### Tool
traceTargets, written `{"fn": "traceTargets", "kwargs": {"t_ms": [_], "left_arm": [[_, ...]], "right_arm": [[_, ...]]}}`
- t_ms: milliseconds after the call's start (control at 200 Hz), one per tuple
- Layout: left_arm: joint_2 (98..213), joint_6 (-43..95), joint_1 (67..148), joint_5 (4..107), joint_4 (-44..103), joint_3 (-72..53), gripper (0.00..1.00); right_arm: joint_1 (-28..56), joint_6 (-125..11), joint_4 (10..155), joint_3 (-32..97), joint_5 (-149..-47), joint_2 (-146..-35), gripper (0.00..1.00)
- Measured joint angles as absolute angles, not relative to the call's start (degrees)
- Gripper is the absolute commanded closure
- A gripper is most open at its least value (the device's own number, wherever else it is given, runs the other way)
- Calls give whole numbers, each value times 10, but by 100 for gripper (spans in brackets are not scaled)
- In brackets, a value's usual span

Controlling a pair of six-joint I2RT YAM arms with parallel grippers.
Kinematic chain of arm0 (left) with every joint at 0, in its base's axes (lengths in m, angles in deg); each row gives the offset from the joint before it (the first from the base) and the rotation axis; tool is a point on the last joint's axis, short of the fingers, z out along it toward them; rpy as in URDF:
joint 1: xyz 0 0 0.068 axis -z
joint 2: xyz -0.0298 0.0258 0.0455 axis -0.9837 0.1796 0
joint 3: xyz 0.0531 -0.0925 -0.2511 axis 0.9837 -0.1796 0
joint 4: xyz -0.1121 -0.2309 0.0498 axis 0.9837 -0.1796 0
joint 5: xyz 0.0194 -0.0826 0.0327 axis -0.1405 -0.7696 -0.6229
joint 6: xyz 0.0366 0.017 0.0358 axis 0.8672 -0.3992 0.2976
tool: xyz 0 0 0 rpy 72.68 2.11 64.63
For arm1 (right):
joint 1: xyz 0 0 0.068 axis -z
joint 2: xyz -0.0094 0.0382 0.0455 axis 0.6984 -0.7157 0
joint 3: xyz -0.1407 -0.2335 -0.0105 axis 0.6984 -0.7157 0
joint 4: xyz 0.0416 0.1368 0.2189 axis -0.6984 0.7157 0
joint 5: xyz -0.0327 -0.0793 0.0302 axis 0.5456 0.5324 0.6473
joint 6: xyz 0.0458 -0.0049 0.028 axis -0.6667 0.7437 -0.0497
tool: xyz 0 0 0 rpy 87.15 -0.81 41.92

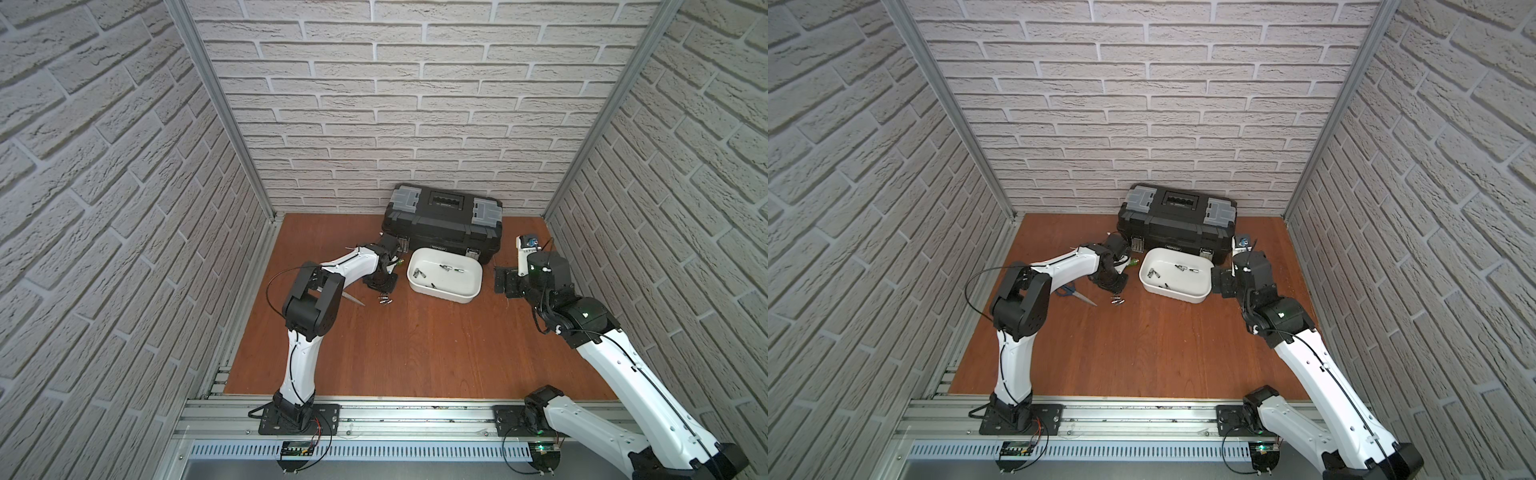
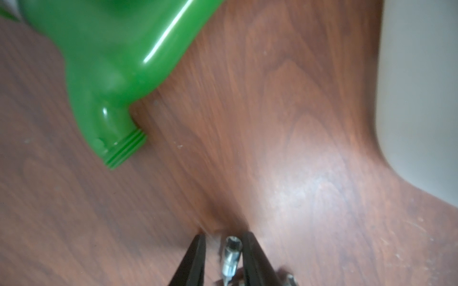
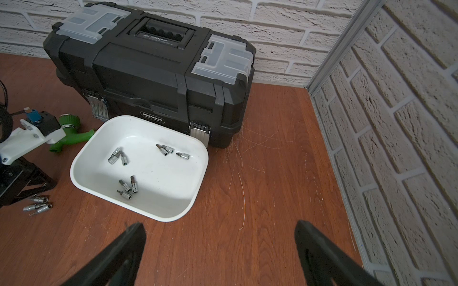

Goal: Put the bit on the desktop into the storage box
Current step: Pick up the screwdriver bit from the center of the board, then place the screwdriver bit in the storage box.

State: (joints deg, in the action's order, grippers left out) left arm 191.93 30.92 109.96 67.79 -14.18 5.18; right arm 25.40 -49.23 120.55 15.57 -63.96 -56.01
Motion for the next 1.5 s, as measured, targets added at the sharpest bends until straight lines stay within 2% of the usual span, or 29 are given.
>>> {"fn": "traceTargets", "kwargs": {"t_ms": [135,270,640,900,1270,1500], "left_arm": [[1919,309,1100,687,-141,50,86],[1919,309,1100,696,-140,49,91],[1911,314,1100,729,-147,49,94],[1845,320,1105,732,-164,54,96],[1821,357,1181,741,-189,176,95],[1853,390,1203,732,-191,266,96]], "right_arm": [[254,-492,1205,156,-639,-560,2],[254,-492,1205,156,-638,-560,2],[254,-492,1206,156,-633,-555,2],[254,-493,1206,156,-634,-551,2],[254,-495,1206,156,-636,-545,2],[254,-495,1206,156,-636,-537,2]]}}
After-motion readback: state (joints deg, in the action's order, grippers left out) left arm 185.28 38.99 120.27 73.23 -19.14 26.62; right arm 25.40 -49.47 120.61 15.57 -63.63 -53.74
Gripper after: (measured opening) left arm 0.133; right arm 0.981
